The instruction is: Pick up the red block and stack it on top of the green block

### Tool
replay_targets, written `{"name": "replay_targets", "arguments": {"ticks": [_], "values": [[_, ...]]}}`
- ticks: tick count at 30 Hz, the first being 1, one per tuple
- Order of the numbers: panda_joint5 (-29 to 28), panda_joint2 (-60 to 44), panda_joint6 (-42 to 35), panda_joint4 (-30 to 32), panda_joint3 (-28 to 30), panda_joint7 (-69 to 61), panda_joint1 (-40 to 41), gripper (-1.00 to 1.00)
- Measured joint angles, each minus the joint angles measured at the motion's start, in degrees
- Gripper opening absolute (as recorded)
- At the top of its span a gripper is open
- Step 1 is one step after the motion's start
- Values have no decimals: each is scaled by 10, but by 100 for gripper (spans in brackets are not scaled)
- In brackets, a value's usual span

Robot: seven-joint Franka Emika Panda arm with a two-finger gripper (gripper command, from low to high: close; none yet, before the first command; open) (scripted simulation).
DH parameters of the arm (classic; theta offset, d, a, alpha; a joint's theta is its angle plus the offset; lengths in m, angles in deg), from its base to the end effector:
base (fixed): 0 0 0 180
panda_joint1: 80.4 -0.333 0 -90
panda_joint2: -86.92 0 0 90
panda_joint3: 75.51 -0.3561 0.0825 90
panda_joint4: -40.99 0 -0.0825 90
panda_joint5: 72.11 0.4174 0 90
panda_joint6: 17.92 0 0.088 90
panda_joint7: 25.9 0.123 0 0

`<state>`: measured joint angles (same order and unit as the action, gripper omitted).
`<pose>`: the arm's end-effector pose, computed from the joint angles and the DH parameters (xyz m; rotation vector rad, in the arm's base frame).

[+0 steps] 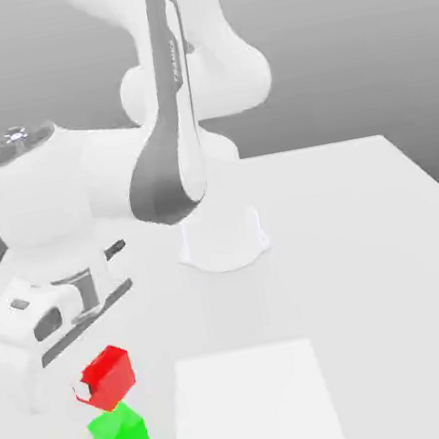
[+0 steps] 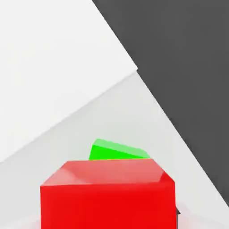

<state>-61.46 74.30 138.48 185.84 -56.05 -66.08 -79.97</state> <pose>0.4485 -0.1756 0.1904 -3.1261 -0.2996 -0.0006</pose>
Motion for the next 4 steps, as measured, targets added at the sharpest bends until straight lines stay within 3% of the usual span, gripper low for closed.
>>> {"name": "replay_targets", "arguments": {"ticks": [1, 4], "values": [[14, -17, 14, -1, -10, -11, 8, 100], [14, -17, 14, -1, -10, -11, 8, 100]]}}
